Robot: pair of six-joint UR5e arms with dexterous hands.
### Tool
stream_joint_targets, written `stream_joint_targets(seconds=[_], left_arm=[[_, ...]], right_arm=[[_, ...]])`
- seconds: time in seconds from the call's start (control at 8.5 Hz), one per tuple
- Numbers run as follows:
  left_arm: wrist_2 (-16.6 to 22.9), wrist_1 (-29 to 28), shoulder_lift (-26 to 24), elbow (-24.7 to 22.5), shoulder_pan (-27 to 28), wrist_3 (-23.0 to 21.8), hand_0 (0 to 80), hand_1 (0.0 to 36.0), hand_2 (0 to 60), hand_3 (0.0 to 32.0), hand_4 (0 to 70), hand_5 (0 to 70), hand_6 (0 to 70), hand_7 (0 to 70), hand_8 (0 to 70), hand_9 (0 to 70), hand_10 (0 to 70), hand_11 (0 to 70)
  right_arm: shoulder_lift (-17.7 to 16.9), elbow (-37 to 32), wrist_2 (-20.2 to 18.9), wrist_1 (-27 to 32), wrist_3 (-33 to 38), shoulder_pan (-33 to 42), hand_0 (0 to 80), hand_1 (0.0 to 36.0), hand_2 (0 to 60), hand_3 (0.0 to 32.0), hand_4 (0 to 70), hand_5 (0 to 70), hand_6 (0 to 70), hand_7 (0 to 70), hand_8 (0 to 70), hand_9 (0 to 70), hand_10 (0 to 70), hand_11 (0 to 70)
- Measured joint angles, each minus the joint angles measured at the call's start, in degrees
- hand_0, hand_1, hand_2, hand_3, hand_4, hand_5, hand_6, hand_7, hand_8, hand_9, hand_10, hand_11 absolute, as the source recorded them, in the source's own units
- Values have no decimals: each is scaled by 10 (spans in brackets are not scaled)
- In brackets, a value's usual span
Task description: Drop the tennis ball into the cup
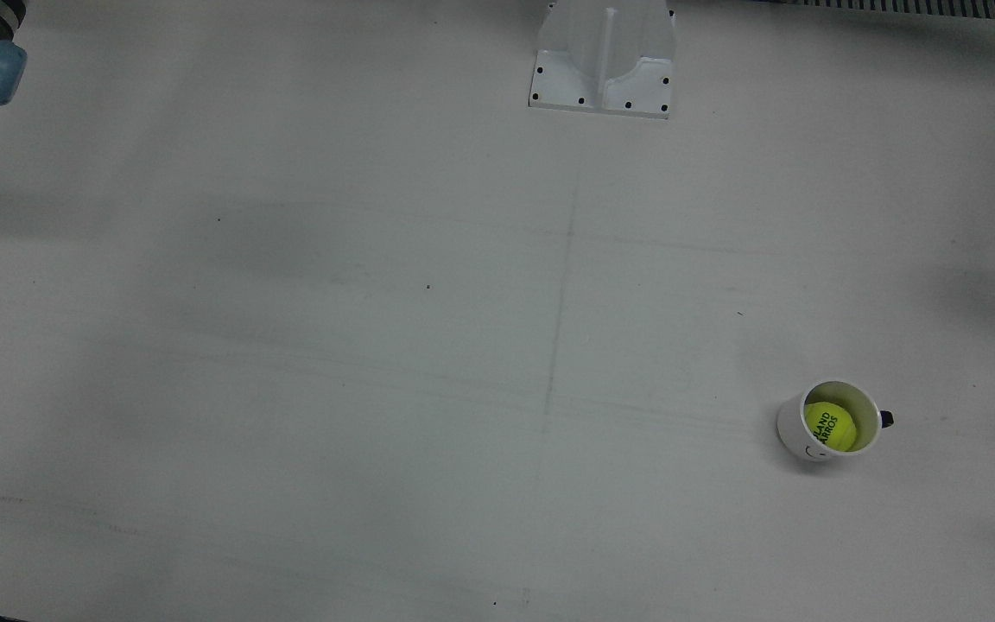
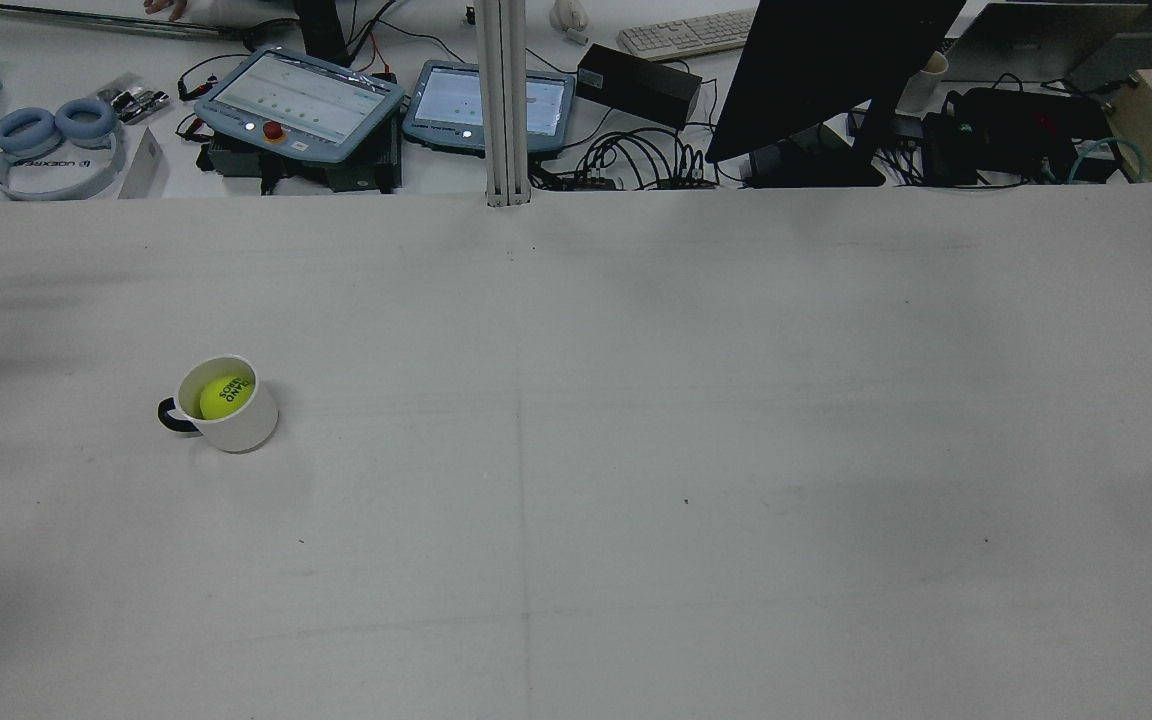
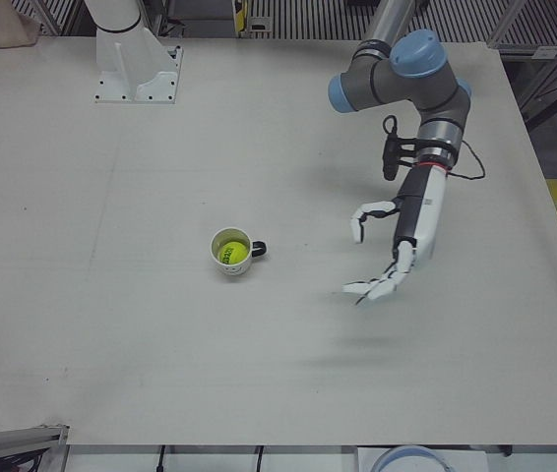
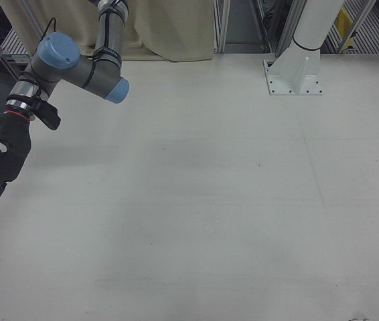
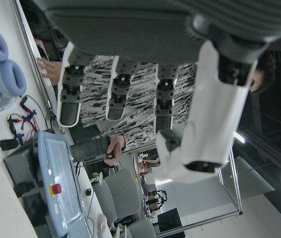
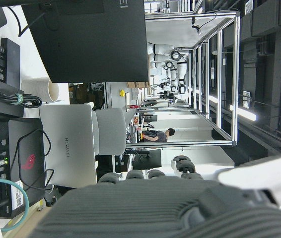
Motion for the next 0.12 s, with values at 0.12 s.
stream_joint_targets(seconds=[0.12], left_arm=[[7, -2, 0, 10, -42, -5, 800, 360, 563, 320, 41, 245, 413, 267, 290, 154, 199, 323]], right_arm=[[0, 0, 0, 0, 0, 0, 0, 0, 0, 0, 0, 0, 0, 0, 0, 0, 0, 0]])
